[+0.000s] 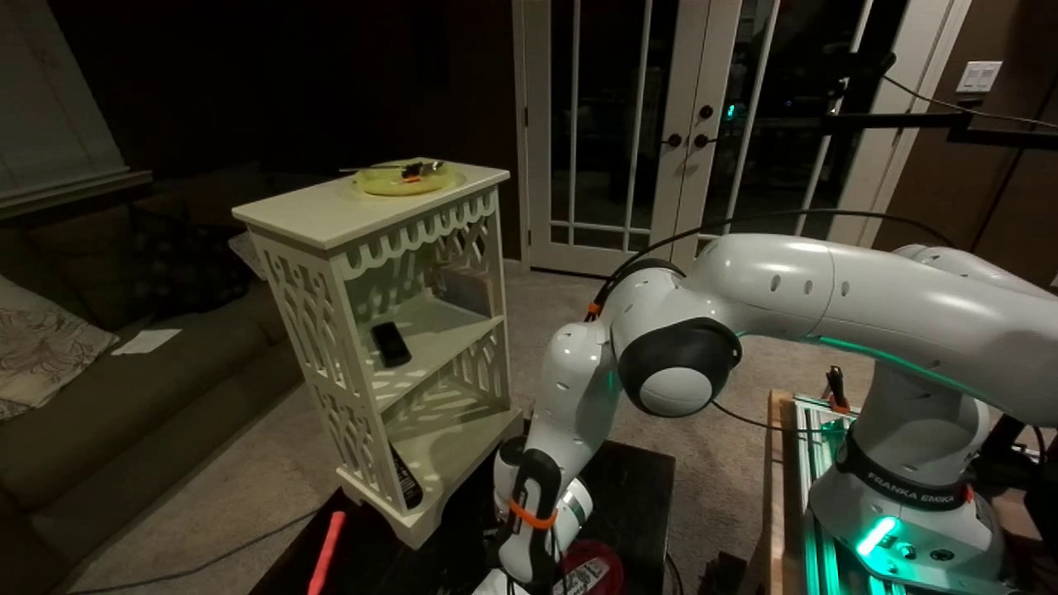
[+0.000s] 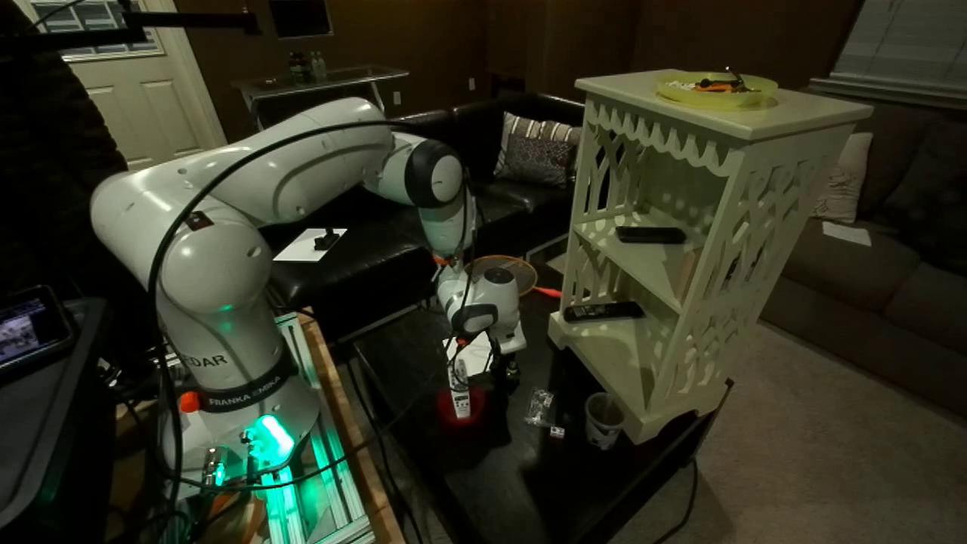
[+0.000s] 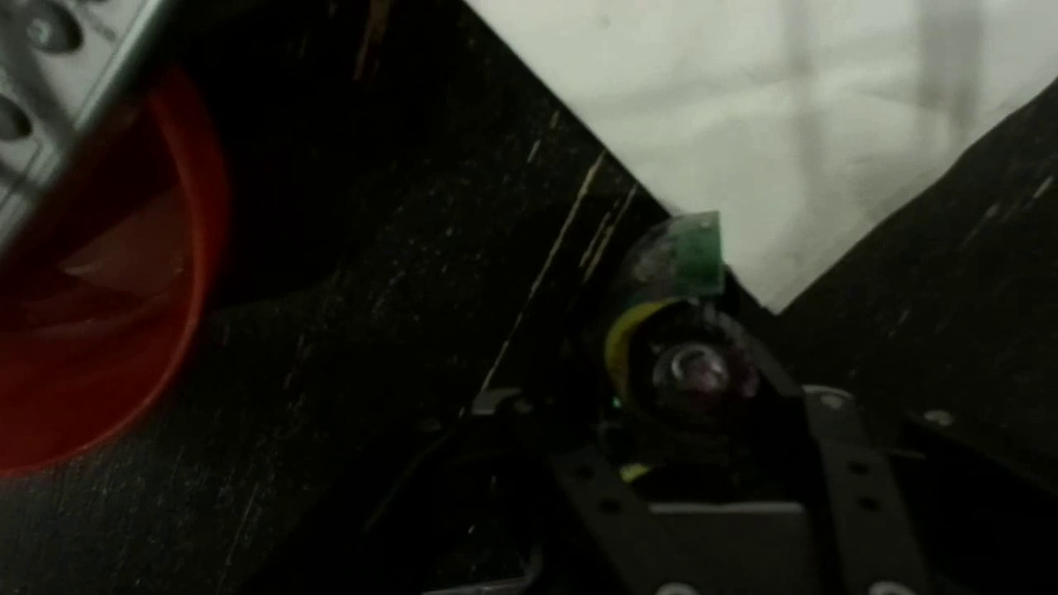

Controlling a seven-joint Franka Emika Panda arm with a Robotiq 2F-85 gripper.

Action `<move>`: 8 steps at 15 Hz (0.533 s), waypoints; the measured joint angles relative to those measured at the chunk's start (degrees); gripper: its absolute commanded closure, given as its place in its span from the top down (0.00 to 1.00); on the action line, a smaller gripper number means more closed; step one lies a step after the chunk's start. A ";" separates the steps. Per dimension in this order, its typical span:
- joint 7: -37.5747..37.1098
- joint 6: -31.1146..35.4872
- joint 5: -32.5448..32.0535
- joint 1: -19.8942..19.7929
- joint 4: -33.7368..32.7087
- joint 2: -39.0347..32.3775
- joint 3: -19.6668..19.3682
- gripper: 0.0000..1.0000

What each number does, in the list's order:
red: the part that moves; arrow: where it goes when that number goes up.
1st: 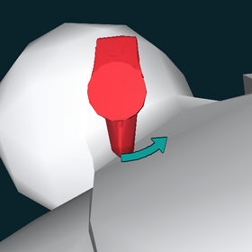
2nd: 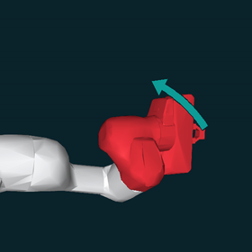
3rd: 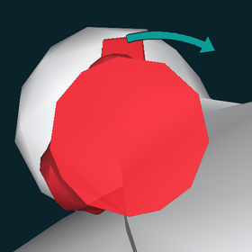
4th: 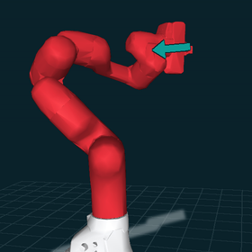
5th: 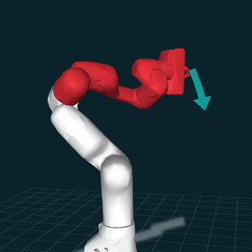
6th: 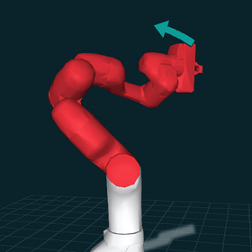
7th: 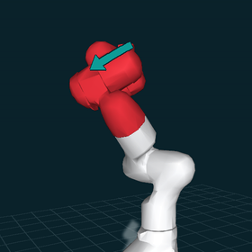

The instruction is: Place the toy car into the bowl

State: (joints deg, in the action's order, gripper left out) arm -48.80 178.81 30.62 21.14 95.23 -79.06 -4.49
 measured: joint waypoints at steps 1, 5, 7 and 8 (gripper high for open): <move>-0.03 -0.08 0.00 -0.04 -0.02 0.05 0.08 0.29; -0.03 -0.94 0.00 -0.86 0.76 2.05 1.33 0.29; 0.16 -2.73 0.00 -2.06 2.51 4.73 2.36 0.29; 0.46 -3.49 -0.01 -3.05 3.75 6.34 3.17 0.29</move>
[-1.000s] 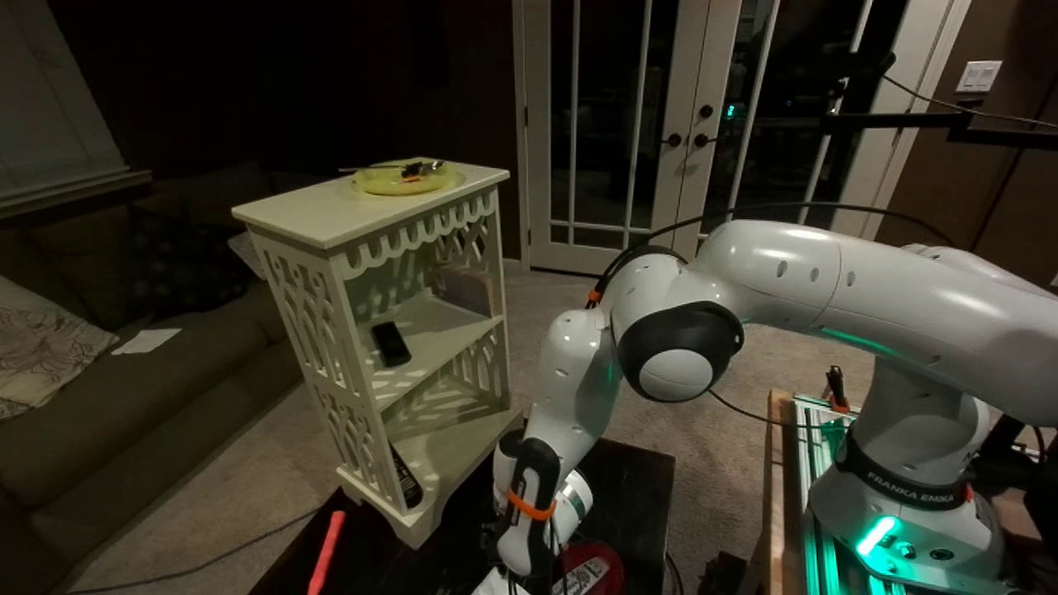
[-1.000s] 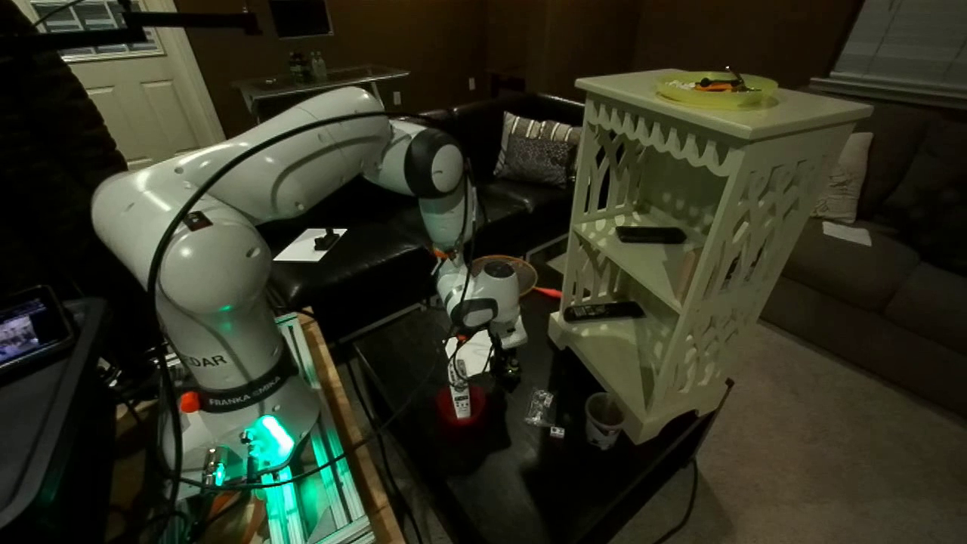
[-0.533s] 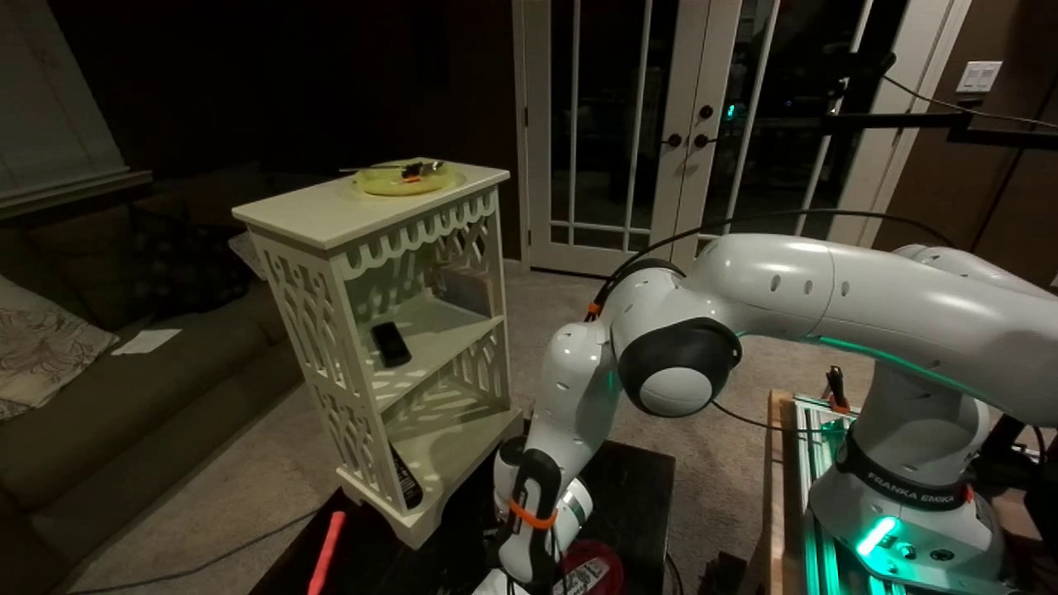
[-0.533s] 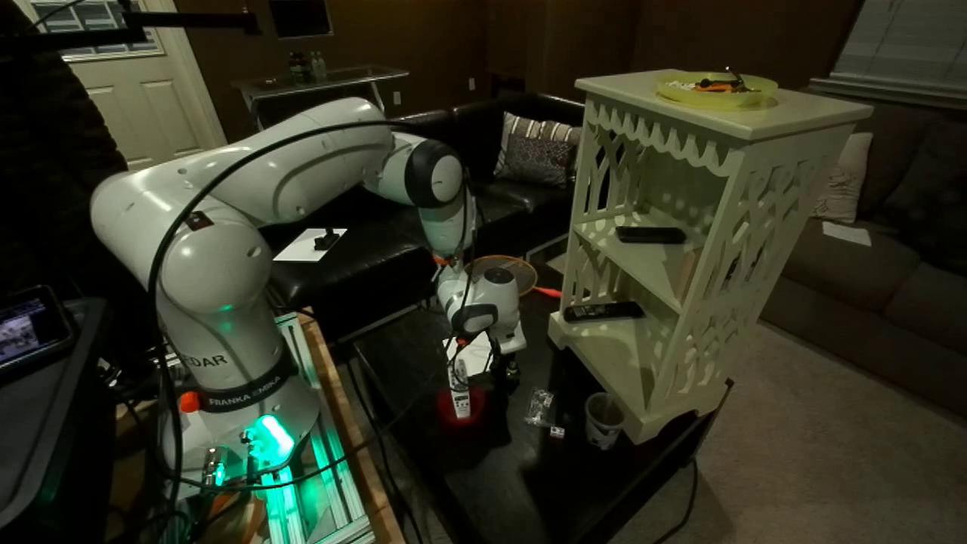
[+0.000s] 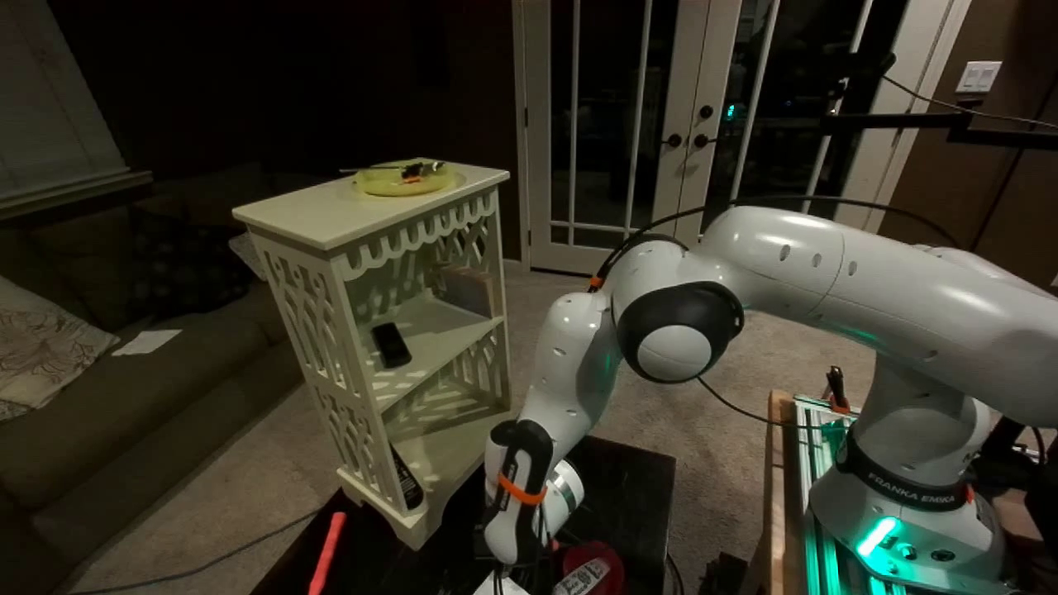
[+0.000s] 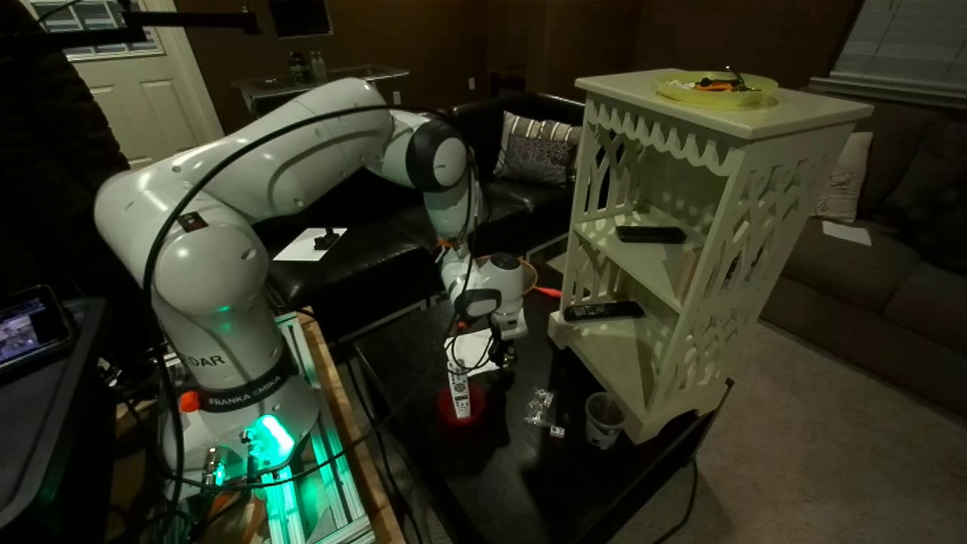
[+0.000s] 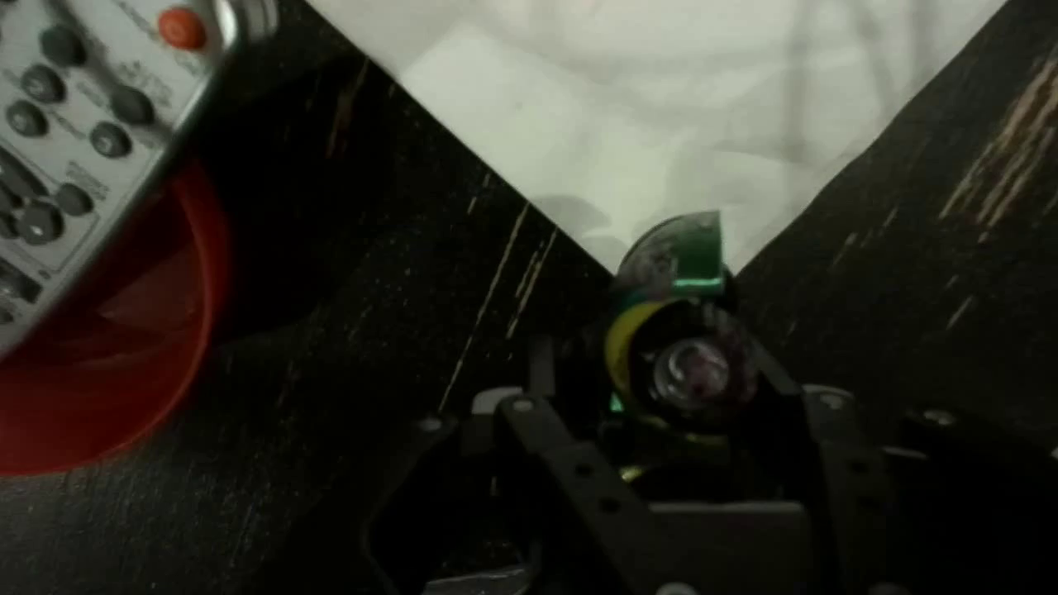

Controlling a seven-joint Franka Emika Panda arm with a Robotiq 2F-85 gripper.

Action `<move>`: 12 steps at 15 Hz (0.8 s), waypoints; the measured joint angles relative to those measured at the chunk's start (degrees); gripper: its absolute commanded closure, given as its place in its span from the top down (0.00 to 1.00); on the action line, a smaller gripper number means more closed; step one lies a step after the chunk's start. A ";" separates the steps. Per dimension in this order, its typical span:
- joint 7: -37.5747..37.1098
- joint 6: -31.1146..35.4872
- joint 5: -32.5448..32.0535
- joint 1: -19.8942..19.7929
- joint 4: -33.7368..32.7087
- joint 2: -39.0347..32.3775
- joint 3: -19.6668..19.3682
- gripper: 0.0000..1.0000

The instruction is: Place the toy car into the bowl

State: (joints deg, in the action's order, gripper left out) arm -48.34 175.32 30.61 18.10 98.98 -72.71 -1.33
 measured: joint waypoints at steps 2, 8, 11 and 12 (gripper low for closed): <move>-0.01 -2.69 -0.01 -1.43 3.73 4.02 0.31 0.29; -2.31 -21.85 -3.84 -1.32 18.32 17.80 -5.45 0.29; -2.04 -30.40 -6.78 -3.36 22.51 22.26 -4.56 0.29; -2.16 -31.42 -6.80 -4.15 23.39 22.99 -3.86 0.29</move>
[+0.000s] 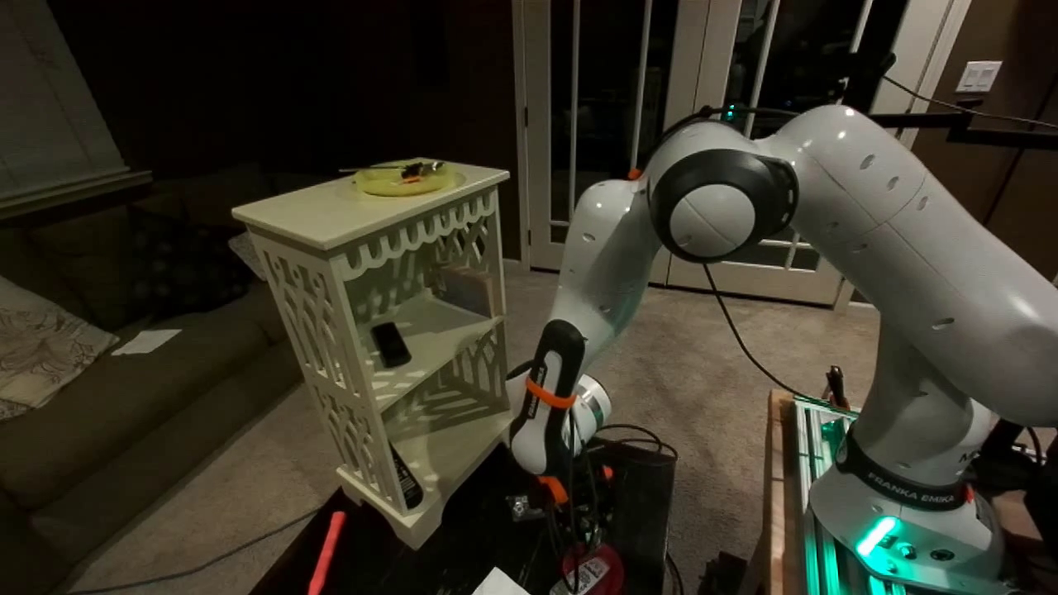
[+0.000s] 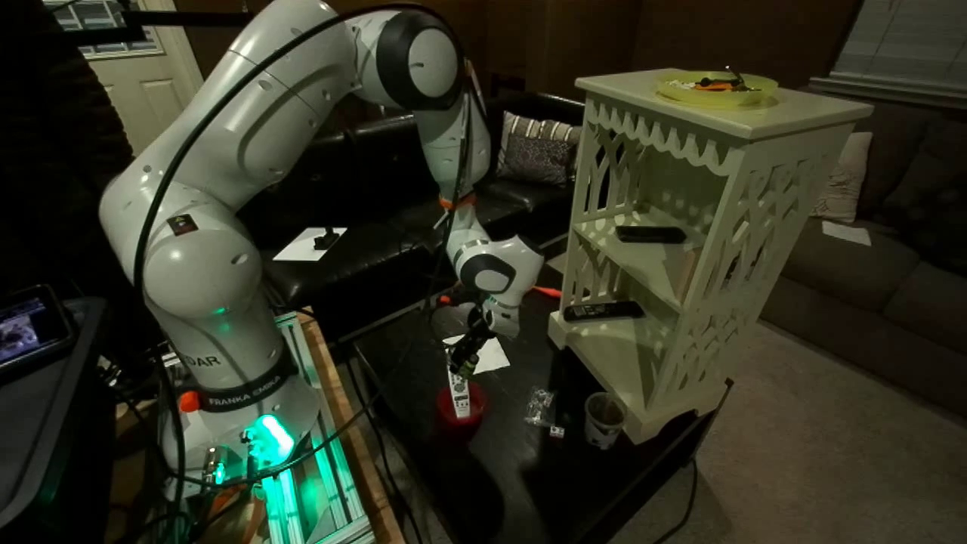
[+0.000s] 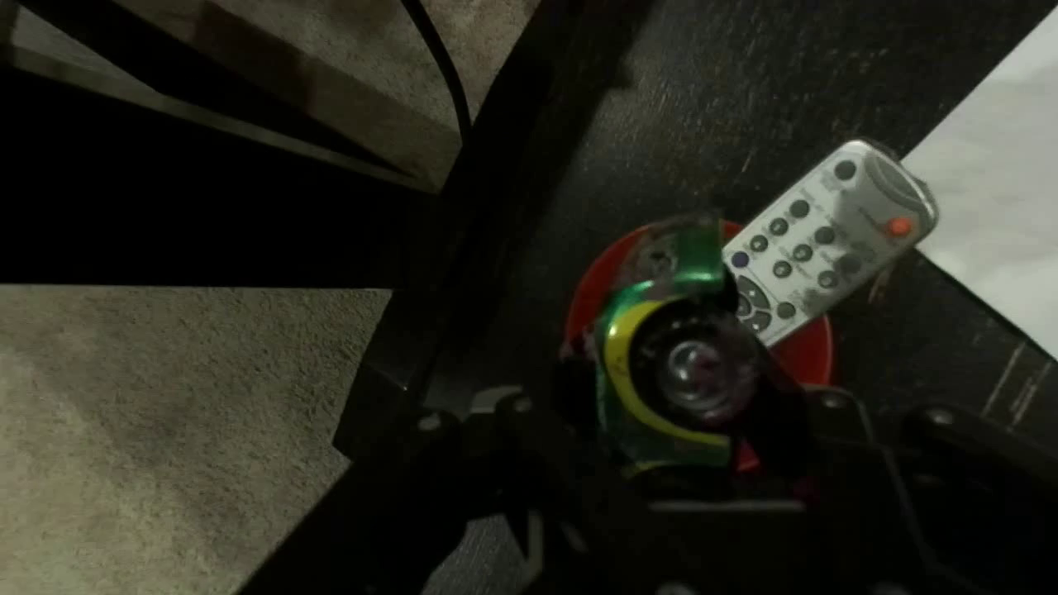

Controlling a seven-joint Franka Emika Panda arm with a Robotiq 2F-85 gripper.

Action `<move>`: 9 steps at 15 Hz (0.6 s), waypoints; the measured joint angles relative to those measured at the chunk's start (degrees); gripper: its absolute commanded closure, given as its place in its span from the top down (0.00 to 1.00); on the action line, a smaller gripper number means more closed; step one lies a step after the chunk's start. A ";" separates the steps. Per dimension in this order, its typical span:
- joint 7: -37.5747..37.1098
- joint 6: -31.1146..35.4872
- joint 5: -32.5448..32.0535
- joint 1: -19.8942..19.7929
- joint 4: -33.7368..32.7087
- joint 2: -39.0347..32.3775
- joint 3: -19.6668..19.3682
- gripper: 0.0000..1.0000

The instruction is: Place the toy car into the bowl

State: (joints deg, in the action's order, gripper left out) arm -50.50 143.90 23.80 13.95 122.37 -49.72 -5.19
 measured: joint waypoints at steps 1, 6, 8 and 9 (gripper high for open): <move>-0.52 0.05 0.49 -0.77 0.68 0.38 0.69 0.29; -2.43 4.11 3.01 -3.83 2.95 0.49 3.43 0.29; -2.43 4.19 2.94 -4.11 3.07 0.51 3.58 0.29; -2.50 4.16 2.93 -4.21 2.99 0.40 3.58 0.29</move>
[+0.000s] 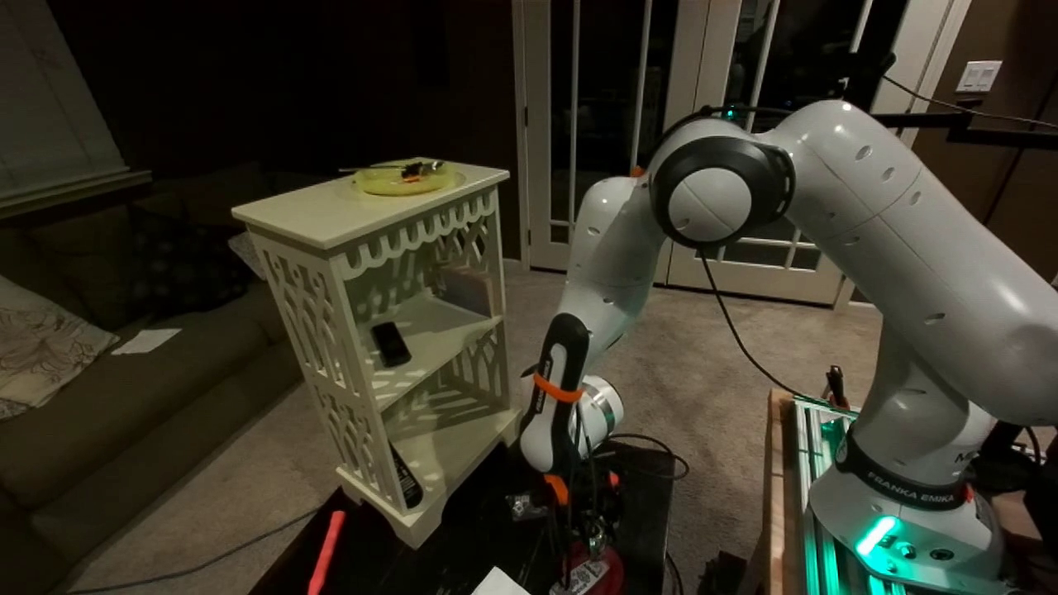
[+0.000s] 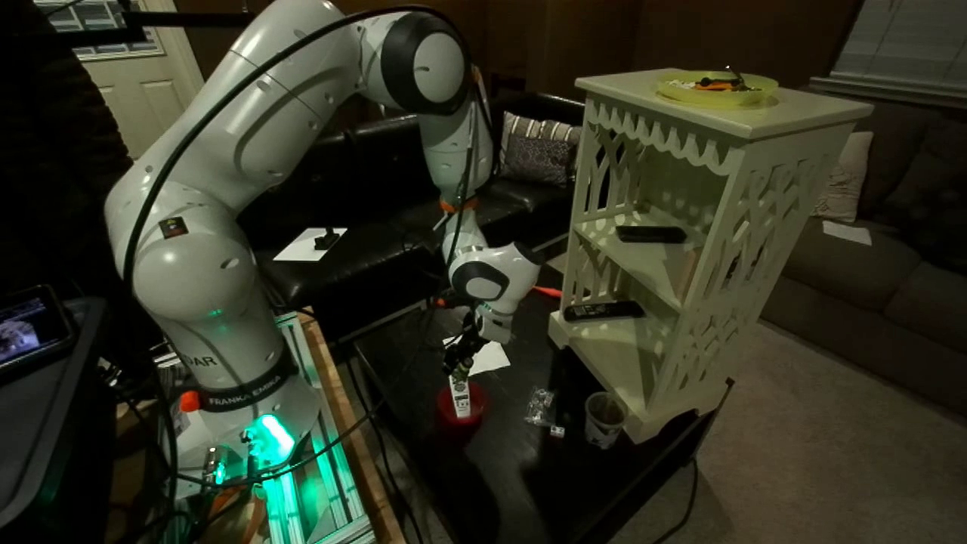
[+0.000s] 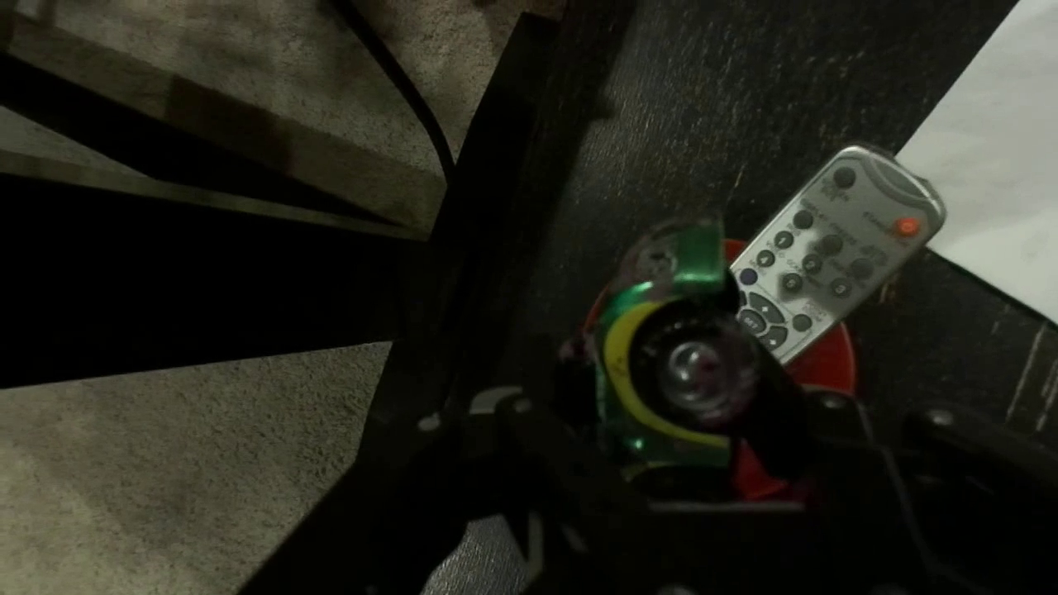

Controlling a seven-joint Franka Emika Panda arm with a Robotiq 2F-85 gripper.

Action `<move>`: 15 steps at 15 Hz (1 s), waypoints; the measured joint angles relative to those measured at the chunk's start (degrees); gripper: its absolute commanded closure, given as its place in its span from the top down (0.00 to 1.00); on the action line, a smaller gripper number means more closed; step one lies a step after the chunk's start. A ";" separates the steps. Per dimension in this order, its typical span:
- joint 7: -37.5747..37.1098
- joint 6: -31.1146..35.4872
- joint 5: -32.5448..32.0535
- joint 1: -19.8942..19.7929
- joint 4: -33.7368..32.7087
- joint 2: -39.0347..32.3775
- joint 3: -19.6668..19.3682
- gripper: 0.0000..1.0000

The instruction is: Place the toy car into the bowl

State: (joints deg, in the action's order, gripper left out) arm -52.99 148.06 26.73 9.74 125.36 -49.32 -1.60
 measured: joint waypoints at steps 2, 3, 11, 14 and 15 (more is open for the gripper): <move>-1.07 -0.18 0.05 -0.47 -0.45 -0.68 0.01 0.29; -1.81 -0.15 0.13 -0.87 -0.81 -1.24 0.01 0.29; -4.46 0.20 0.22 -2.86 -5.71 -7.88 0.64 0.29; -4.62 0.17 0.22 -2.89 -7.22 -10.57 1.27 0.29; -4.62 0.33 0.22 -2.96 -7.77 -11.38 1.52 0.29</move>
State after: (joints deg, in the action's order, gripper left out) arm -57.62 148.40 26.95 6.77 117.60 -60.70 -0.08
